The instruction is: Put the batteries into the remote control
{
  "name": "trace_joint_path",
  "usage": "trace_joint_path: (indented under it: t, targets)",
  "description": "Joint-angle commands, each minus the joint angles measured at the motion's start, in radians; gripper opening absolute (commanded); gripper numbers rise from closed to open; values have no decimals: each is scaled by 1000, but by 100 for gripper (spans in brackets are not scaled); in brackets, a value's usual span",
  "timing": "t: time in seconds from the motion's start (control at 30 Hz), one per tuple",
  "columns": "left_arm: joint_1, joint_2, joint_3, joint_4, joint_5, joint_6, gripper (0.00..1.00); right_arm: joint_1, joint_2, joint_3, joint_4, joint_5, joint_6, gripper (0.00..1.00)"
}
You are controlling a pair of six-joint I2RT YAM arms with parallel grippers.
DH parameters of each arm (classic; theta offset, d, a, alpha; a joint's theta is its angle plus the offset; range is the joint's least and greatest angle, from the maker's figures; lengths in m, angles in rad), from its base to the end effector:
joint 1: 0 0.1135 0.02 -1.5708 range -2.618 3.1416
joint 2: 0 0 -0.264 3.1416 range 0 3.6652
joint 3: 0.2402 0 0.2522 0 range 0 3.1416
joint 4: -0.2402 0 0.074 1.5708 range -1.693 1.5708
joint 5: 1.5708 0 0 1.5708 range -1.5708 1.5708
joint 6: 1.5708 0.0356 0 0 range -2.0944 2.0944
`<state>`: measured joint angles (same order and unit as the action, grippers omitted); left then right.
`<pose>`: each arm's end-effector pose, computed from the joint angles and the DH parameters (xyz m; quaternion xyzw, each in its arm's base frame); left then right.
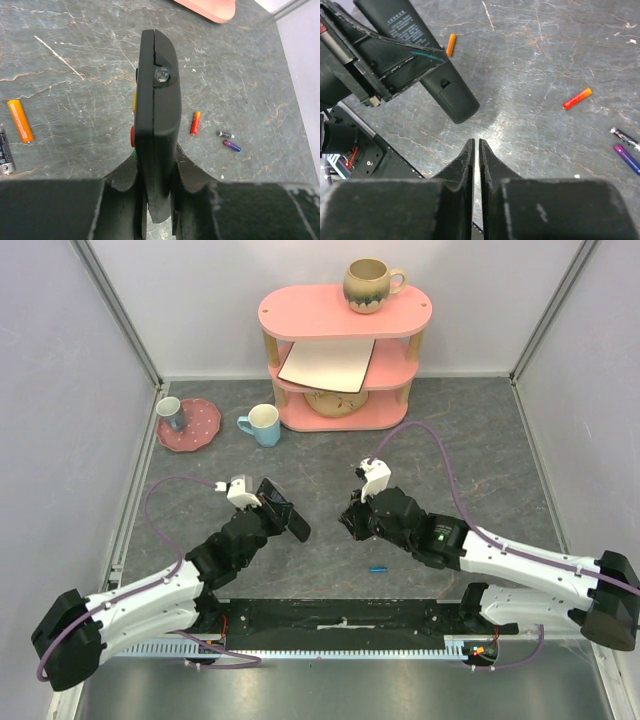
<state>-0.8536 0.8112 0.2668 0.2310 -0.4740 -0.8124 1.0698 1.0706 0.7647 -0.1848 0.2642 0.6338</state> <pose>0.1301 -0.1245 0.1968 -0.1218 0.7889 -0.2953 0.5250 0.1237 0.2066 0.2775 -0.1178 0.8447 0.3091 0.4207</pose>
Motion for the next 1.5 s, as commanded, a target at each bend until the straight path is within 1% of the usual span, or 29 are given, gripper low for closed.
trace_joint_path:
  t: [0.0,0.03,0.1,0.13,0.17,0.2,0.23,0.27,0.33,0.37,0.4,0.43,0.47,0.5,0.53,0.77,0.97,1.03,1.07,1.27,1.47]
  targets:
    - [-5,6,64,-31,-107,-89,2,4,20,16,119,-36,43,4]
    - [-5,-12,61,-41,-112,-109,2,5,22,16,123,-36,43,0]
    - [-5,-53,28,-19,-120,-125,2,4,25,12,154,-63,52,0]
    - [-5,-69,-22,85,-91,-95,2,2,23,-8,175,-81,64,0]
    - [-5,-84,-56,172,-66,-59,2,-1,14,-24,235,-91,79,0]
    - [-4,-96,-87,242,-40,-10,2,-5,9,-40,270,-132,98,0]
    - [-1,-101,-136,369,-13,4,2,-25,6,-79,307,-163,136,0]
    - [2,-93,-138,376,0,12,2,-42,12,-99,393,-199,154,0]
    - [5,-49,-123,381,58,59,2,-83,37,-119,450,-314,185,0]
    - [5,-28,-126,430,84,80,2,-90,73,-111,449,-330,194,1]
    - [4,-8,-136,477,118,99,2,-91,86,-105,438,-332,195,9]
    - [4,29,-179,534,126,101,2,-91,97,-97,432,-321,196,10]
    - [2,46,-202,674,124,101,2,-91,107,-100,430,-318,205,9]
    - [-2,63,-222,718,97,104,2,-91,106,-103,436,-309,213,0]
    - [-2,78,-236,737,80,107,2,-91,104,-119,444,-292,222,0]
    - [-27,112,-221,722,-34,209,2,-91,169,-127,484,-270,263,0]
    - [-56,154,-202,726,-107,283,2,-93,253,-133,579,-270,359,0]
    - [-64,178,-193,723,-141,294,2,-91,278,-130,605,-270,392,0]
    - [-85,210,-180,722,-173,321,2,-93,304,-120,617,-270,420,0]
    - [-111,279,-164,740,-242,344,2,-108,391,-99,662,-296,493,0]
    - [-113,296,-176,761,-273,346,2,-125,468,-93,717,-325,546,0]
